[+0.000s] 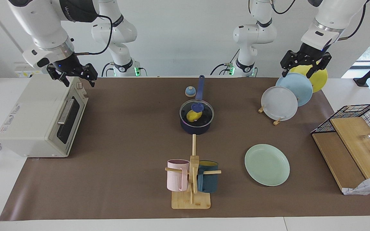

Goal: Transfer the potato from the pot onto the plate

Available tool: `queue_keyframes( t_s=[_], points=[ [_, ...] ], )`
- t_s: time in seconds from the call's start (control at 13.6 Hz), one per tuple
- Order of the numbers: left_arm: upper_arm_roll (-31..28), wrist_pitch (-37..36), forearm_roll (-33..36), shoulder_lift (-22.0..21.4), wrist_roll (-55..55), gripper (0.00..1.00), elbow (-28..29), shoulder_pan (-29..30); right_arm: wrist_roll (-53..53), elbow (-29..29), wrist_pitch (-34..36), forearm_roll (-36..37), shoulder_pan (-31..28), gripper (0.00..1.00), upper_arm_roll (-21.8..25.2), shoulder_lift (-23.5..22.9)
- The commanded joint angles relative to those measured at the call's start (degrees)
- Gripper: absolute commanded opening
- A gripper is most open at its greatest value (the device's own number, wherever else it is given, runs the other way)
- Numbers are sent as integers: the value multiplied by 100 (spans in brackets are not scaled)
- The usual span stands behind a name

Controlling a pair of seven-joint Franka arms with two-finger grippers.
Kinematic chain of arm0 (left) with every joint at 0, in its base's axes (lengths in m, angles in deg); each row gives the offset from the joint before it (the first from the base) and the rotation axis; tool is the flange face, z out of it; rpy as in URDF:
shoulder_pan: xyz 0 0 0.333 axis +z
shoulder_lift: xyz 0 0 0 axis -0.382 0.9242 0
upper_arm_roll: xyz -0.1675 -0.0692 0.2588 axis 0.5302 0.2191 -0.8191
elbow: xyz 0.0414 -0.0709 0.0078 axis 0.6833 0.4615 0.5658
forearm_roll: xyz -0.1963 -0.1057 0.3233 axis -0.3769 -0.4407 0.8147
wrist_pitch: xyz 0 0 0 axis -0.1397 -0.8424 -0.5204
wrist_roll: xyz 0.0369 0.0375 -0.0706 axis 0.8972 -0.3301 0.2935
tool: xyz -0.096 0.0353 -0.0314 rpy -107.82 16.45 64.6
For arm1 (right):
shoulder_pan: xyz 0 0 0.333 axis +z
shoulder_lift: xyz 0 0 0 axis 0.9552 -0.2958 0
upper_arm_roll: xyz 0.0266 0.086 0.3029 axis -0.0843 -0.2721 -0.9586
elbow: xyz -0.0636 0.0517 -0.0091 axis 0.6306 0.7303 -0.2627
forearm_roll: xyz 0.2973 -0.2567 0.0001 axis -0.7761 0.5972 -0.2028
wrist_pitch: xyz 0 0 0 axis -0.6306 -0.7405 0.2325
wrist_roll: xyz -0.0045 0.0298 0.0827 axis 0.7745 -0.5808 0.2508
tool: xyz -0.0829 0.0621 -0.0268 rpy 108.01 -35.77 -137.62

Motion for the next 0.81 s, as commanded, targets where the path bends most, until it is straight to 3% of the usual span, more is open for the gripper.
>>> queue_keyframes(
  t_s=[0.0,0.73],
  points=[
    [-28,68,-45,-105,-10,100,82,-5,154,-50,-39,-100,-41,100,-26,65],
    [-19,25,-36,-113,-10,100,99,-23,154,-138,-90,-161,-32,100,-26,101]
  ],
)
